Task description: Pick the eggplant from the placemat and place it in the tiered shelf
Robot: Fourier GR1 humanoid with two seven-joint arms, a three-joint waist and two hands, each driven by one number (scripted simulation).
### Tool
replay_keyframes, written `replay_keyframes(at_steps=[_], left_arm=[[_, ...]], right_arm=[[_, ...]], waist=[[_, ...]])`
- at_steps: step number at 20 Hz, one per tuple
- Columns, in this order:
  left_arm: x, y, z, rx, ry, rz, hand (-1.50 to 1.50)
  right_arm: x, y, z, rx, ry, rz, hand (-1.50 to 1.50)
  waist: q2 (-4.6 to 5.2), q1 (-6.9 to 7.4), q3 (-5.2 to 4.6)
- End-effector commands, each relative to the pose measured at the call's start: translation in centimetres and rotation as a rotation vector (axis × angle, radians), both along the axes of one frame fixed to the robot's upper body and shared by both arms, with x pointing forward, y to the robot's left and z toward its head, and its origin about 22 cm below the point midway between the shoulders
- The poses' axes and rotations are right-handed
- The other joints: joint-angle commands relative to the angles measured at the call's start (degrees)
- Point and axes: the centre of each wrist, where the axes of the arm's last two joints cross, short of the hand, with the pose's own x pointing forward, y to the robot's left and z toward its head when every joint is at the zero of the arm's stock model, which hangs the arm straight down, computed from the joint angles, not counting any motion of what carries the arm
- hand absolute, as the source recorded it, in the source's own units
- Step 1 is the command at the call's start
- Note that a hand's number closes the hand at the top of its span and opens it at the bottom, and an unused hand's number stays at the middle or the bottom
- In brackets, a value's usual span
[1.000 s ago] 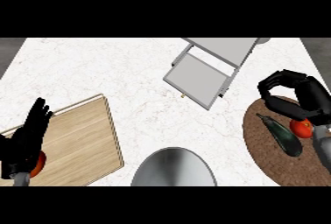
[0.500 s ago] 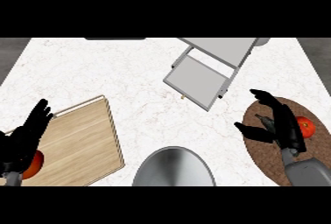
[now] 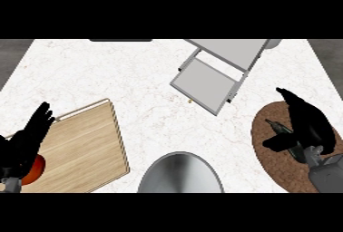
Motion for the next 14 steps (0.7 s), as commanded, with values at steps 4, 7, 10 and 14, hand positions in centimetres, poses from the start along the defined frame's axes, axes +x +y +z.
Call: replay_keyframes(at_steps=[4,7,10,14], left_arm=[[-0.1,0.1,-0.5,0.003,0.022,0.000,0.00],[-0.2,0.0,-0.8,-0.009,0.025,-0.007,0.00],[0.3,-0.2,0.2,-0.008,0.023,-0.008,0.00],[-1.0,-0.6,-0.8,-0.007,0.024,-0.001,0.00]], right_arm=[[0.1,1.2,1.8,-0.288,0.425,0.083,-1.50],[1.8,0.2,2.3,-0.319,0.534,0.085,-1.50],[2.1,1.7,1.4,-0.383,0.575,0.113,-1.50],[3.4,1.1,1.6,-0.422,0.601,0.096,-1.50]], waist=[[0.32,0.57,-0.28],[0.47,0.78,-0.10],[0.40,0.70,-0.04],[0.33,0.65,-0.02]])
